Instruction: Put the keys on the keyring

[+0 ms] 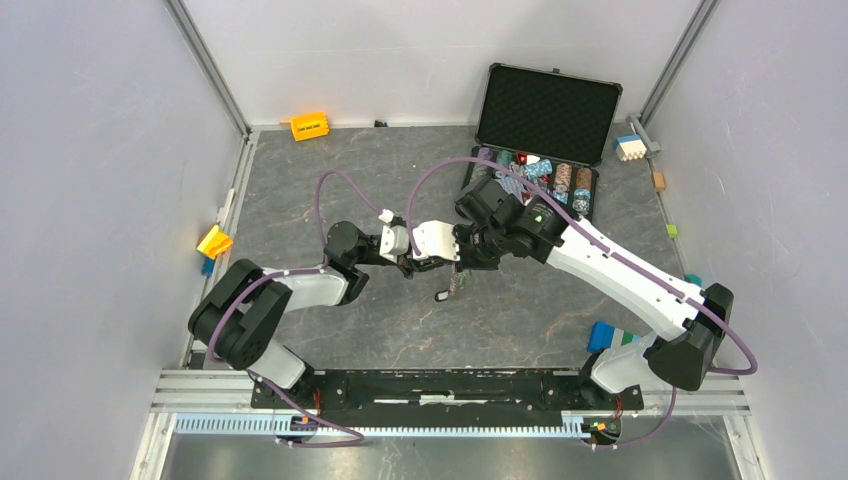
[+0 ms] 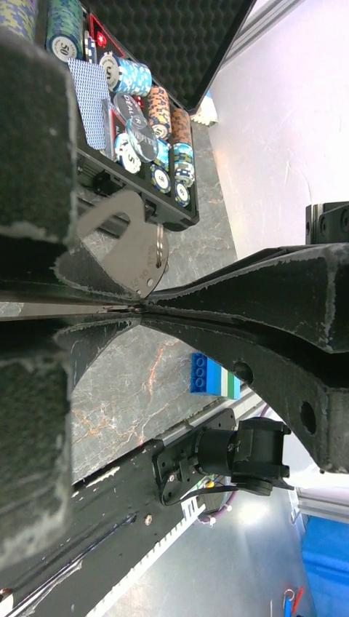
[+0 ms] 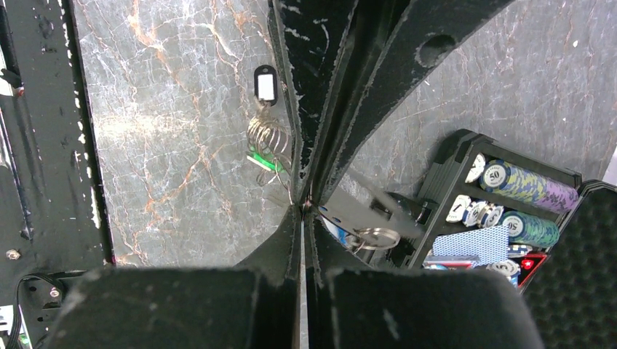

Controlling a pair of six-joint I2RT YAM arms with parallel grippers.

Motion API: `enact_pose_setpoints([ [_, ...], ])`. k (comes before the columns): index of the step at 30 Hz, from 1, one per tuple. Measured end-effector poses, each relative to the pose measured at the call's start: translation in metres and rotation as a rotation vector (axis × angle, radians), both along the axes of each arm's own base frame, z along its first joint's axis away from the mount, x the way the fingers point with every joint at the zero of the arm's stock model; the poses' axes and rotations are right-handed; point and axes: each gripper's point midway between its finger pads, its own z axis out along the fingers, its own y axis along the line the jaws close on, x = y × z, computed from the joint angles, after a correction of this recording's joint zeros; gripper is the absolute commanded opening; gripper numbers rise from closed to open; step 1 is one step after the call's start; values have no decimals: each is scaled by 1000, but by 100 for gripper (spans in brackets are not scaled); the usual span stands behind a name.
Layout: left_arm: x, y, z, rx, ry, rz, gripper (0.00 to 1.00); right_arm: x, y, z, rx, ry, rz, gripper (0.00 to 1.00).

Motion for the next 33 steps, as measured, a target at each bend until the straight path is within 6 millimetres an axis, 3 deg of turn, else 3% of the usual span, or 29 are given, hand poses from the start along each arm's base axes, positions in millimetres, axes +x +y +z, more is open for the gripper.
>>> enact_pose_setpoints([
  [12, -1, 0, -1, 3, 8, -4, 9, 0, 1, 0, 3, 1, 1, 0],
  [25, -2, -2, -1, 4, 8, -13, 17, 0, 1, 0, 14, 13, -1, 0],
  [33, -2, -2, -1, 5, 10, -15, 12, 0, 1, 0, 18, 19, -6, 0],
])
